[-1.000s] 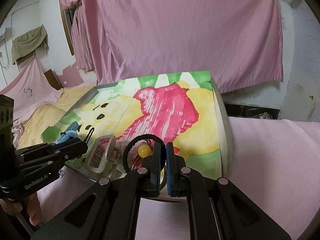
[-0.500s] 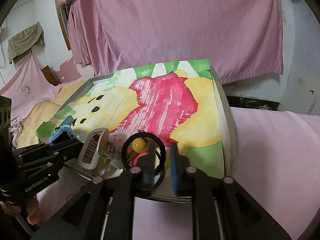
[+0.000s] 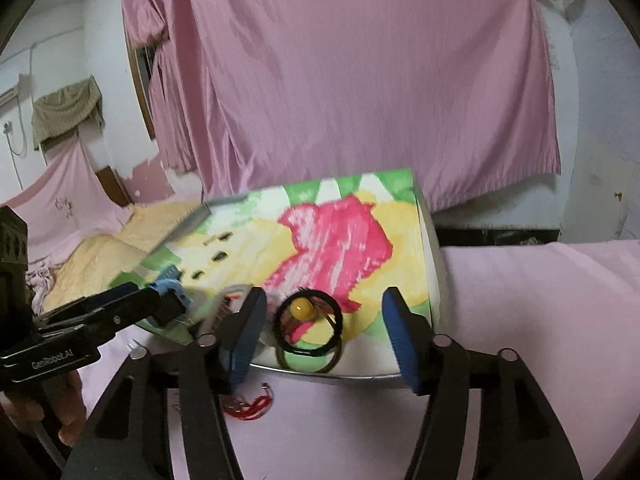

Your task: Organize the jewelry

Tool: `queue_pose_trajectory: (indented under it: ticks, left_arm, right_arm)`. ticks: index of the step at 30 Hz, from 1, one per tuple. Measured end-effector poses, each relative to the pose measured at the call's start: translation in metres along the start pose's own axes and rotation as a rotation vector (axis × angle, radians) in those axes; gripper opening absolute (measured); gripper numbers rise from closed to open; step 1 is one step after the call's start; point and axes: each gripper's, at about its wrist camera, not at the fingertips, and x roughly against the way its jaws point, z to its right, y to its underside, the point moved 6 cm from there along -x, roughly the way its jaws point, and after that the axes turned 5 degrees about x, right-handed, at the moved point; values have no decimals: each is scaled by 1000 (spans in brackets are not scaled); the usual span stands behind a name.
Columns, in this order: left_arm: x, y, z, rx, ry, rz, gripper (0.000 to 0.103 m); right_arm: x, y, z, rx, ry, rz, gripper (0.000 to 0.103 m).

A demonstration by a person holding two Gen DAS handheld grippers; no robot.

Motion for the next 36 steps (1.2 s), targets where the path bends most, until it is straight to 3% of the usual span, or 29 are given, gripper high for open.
queue_pose_trajectory:
  ticks: [3,7,13,17,27,36]
  left_arm:
    - [21,-2,-3,14,-1,72,87]
    - [48,-1,-9,11,-14,157,96]
    - [91,6,-16,-30,-36,314,102]
    - [113,14,-20,-69,-51,370,102]
    - [137,31,-46,-107,-78,389,102]
    - [130,37,-77,-166,-97,308,102]
  right_arm:
    - [23,-4,-5,3,0,68,83]
    - [52,-4,-13,8,16,145,94]
    - [92,6,-34,46,46,262,99]
    - [110,15,-51,80,55,320,101]
    - [120,31,-82,112,60,340,101]
    - [92,44,-96,133,43,206,101]
